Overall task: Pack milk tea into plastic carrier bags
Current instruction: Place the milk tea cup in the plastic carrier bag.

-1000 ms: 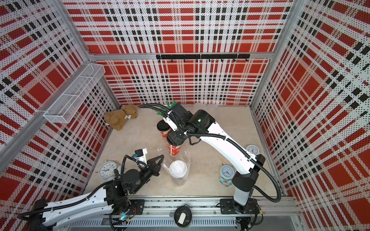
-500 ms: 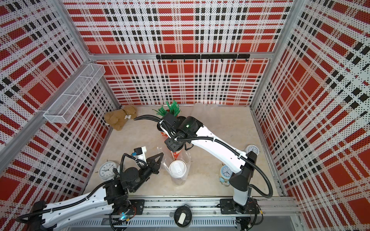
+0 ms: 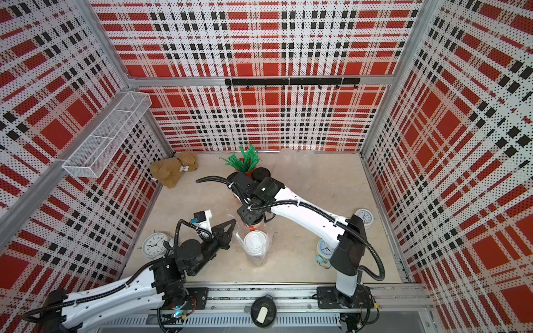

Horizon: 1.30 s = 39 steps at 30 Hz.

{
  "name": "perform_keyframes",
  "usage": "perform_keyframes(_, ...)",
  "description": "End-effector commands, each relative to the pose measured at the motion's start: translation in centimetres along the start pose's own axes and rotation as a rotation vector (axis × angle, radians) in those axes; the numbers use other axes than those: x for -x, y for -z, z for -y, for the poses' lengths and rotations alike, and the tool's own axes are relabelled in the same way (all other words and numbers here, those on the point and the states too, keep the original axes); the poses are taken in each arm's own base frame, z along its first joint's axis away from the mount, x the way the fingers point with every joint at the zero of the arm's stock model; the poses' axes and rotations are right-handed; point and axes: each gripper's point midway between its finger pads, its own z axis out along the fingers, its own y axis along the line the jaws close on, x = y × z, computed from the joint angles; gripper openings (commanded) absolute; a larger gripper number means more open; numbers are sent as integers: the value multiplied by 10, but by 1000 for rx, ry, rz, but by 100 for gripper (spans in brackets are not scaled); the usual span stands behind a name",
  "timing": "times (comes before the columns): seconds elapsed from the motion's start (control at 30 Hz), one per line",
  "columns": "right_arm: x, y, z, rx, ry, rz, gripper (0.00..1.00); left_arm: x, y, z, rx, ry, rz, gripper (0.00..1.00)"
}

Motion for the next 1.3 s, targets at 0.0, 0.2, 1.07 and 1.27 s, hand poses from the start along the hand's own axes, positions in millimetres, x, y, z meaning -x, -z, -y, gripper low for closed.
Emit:
perform_keyframes(0.0, 7, -13, -4, 9, -33, 29, 56, 12, 1, 4, -4, 25, 35, 0)
perform_keyframes(0.2, -2, -25, -6, 9, -46, 4, 68, 15, 1, 3, -1, 28, 43, 0)
perform_keyframes(1.07, 90, 101, 67, 17, -36, 377, 73, 0, -1, -14, 28, 37, 13, 0)
perform_keyframes(1.27, 136, 92, 109, 17, -97, 498, 50, -5, -1, -20, 59, 36, -3, 0)
